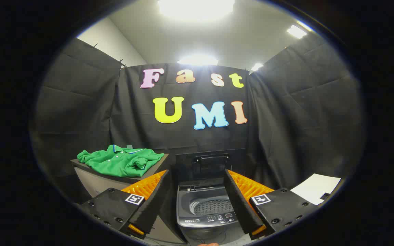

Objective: Put the clothes into the washing machine and then close the washing machine lid.

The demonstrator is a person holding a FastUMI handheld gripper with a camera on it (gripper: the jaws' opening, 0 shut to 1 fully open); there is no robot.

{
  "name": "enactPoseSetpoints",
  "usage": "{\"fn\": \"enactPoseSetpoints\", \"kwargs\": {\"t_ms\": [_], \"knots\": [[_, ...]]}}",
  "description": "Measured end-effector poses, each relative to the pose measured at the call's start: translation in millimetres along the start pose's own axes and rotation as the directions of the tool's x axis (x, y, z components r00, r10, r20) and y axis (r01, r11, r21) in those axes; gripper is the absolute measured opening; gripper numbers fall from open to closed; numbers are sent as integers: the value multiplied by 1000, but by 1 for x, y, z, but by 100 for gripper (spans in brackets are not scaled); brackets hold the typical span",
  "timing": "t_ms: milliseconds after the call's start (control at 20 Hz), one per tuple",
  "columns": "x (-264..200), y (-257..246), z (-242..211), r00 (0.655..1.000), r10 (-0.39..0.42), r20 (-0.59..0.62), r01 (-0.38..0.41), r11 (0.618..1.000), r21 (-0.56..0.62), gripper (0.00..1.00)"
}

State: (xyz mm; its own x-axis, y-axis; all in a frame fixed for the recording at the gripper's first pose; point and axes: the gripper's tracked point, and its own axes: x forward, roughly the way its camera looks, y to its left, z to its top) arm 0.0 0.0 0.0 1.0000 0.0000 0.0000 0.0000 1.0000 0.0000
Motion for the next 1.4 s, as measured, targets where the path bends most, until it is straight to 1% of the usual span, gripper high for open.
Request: {"fn": "enactPoseSetpoints", "kwargs": {"t_ms": [500, 1200, 1400], "knots": [[-4, 12, 8, 1000, 22, 12, -21, 1000, -22, 98], [-14, 8, -3, 1000, 5, -24, -6, 999, -38, 98], [-12, 12, -3, 999, 22, -36, -23, 999, -36, 98]]}}
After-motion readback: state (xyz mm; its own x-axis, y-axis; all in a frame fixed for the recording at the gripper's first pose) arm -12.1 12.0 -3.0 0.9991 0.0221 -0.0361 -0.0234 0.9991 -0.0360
